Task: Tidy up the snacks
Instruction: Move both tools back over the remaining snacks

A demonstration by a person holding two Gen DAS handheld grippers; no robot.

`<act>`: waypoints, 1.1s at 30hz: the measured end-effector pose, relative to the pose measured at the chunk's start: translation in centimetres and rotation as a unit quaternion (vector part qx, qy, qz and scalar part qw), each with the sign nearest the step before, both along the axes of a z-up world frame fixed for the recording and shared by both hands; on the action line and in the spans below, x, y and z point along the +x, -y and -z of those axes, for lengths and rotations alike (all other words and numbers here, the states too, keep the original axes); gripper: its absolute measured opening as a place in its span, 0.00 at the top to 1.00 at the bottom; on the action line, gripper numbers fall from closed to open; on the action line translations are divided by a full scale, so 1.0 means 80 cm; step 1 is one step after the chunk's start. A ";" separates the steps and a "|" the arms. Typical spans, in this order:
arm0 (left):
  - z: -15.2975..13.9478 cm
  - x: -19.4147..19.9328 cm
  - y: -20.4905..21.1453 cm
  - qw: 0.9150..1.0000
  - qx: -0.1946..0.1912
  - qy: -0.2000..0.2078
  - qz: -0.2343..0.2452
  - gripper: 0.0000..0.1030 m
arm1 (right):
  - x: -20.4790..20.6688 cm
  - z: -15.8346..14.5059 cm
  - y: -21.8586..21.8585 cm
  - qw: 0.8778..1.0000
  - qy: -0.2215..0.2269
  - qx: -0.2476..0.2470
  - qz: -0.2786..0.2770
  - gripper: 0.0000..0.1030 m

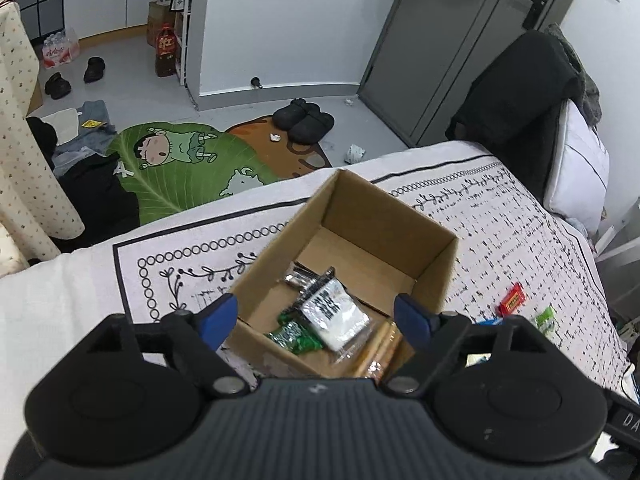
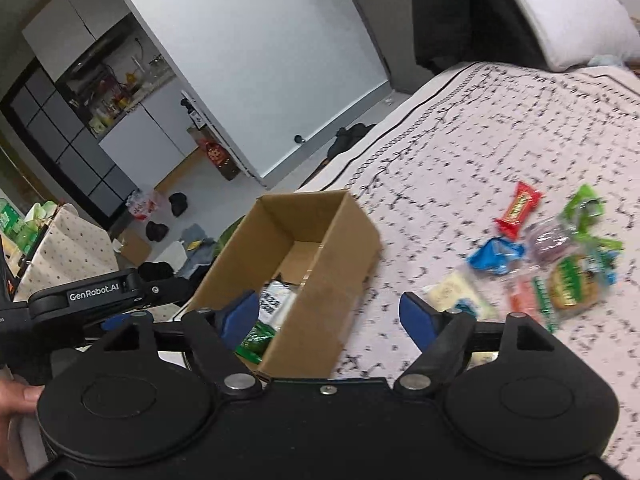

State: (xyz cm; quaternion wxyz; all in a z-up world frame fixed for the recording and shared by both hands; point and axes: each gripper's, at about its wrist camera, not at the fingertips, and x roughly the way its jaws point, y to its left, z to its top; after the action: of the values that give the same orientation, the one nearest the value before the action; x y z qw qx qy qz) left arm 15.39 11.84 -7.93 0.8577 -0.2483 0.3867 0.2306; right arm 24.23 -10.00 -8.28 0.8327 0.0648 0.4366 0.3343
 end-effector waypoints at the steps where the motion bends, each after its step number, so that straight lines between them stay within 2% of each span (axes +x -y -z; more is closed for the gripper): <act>1: -0.001 0.000 0.004 1.000 0.002 -0.001 0.000 0.18 | 0.002 -0.002 0.005 1.000 -0.001 -0.002 0.003 0.25; 5: -0.006 0.002 0.020 1.000 0.009 -0.002 0.005 0.17 | 0.009 -0.006 0.022 1.000 -0.005 -0.007 0.016 0.22; 7: -0.009 0.003 0.028 1.000 0.015 -0.004 0.006 0.17 | 0.010 -0.009 0.030 1.000 -0.001 -0.013 0.023 0.16; 13: -0.017 0.009 0.049 0.999 0.031 -0.005 0.003 0.13 | 0.018 -0.021 0.063 0.999 0.021 -0.005 0.039 0.07; 23: -0.017 0.028 0.088 0.999 0.032 0.002 0.020 0.12 | 0.048 -0.025 0.137 0.996 0.026 0.000 0.084 0.07; 33: -0.006 0.062 0.136 0.999 0.006 0.011 0.041 0.12 | 0.080 -0.014 0.192 0.991 0.012 0.010 0.129 0.07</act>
State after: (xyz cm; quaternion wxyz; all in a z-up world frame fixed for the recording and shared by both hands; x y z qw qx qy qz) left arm 20.35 0.95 -7.46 0.8723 -0.2295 0.3854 0.1948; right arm 30.61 -25.37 -7.15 0.8737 0.1245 0.4109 0.2287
